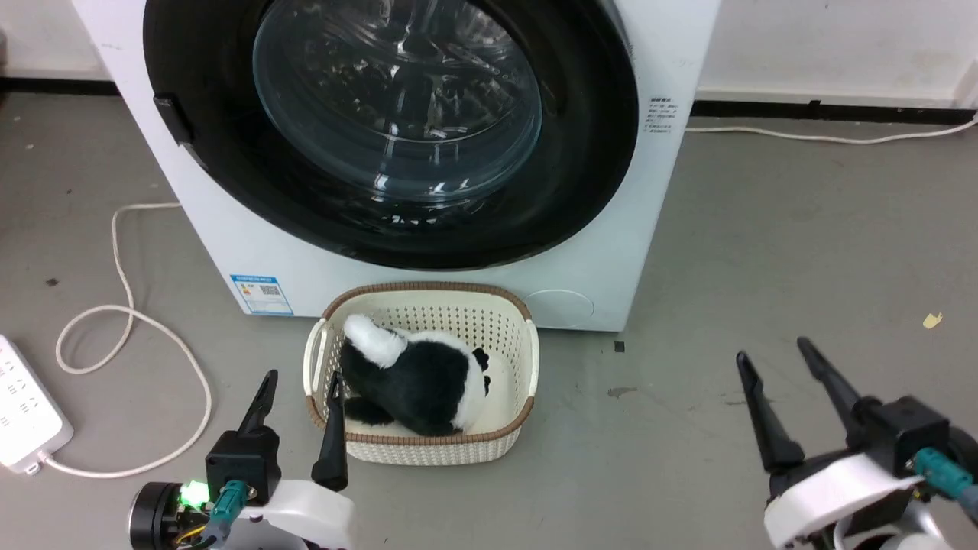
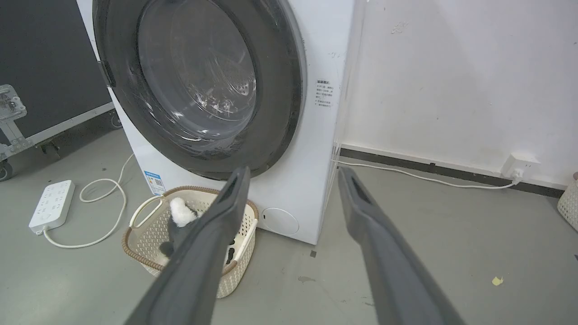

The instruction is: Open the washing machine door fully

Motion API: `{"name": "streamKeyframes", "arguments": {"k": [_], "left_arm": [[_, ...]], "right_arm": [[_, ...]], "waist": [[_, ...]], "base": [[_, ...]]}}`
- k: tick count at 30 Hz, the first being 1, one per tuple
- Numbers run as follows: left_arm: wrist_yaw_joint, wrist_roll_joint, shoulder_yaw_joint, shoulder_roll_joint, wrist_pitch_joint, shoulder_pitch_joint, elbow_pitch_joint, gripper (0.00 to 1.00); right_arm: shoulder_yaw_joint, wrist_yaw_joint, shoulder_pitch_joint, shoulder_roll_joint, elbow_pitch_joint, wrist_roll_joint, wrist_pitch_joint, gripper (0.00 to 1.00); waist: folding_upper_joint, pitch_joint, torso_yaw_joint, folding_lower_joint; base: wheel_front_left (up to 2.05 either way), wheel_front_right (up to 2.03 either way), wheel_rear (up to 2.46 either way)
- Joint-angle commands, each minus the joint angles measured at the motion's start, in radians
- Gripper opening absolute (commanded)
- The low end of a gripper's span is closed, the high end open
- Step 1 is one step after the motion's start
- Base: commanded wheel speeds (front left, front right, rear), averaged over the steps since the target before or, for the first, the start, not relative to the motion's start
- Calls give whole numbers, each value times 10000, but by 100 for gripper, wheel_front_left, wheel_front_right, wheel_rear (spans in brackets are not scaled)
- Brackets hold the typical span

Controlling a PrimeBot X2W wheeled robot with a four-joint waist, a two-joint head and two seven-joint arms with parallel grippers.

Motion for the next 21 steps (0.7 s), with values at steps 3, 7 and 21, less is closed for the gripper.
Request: {"name": "streamKeyframes", "arguments": {"k": [3,7,21], "left_arm": [[75,38,-69,46,-133,-153,-78,100],[138,39,-96,70,-217,-215,-129,100],[300,31,-294,151,-509,-406,-234,100]], "right_arm": [[-17,-3,-361,-167,-69,269,-127,100],[24,-3,-776,-327,-47,629,-207,100],[-127,-4,-2352,-734,239,1943,-159,100]], "waist": [[-1,124,43,-1],[-1,303,65,-1],[-1,814,336,-1]], "base": [[0,0,0],[0,0,0],[0,0,0]]}}
